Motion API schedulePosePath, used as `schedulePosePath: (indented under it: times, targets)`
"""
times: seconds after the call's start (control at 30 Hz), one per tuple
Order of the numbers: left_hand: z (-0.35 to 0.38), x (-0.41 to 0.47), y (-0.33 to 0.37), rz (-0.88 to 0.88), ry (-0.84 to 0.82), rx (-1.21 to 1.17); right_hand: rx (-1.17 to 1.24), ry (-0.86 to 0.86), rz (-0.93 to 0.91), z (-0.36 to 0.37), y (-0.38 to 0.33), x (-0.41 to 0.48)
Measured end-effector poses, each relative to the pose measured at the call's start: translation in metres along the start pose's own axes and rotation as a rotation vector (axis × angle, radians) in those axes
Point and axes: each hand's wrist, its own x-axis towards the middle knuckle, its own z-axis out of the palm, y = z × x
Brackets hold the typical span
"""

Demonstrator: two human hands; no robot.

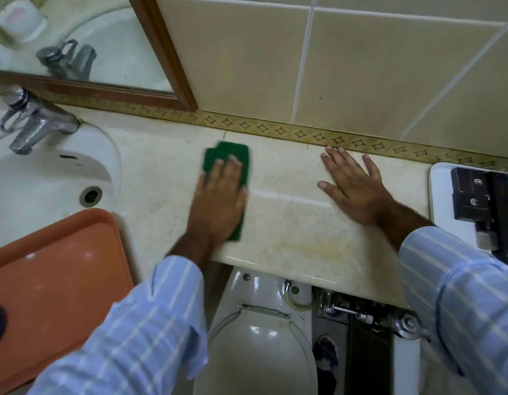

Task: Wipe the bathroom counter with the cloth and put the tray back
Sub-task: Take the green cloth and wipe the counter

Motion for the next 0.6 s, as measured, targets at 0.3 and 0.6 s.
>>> schedulePosePath:
  times: [0.3,0.6]
  targets:
    - [-0.011,-0.036,-0.061,-0.108,-0.010,0.003,-0.018,0.000,0.004,0.000,-0.001,0.000]
    - [0.018,-0.028,0.105,0.294,-0.148,-0.069,0.273,-0.079,0.088,-0.048,-0.001,0.004]
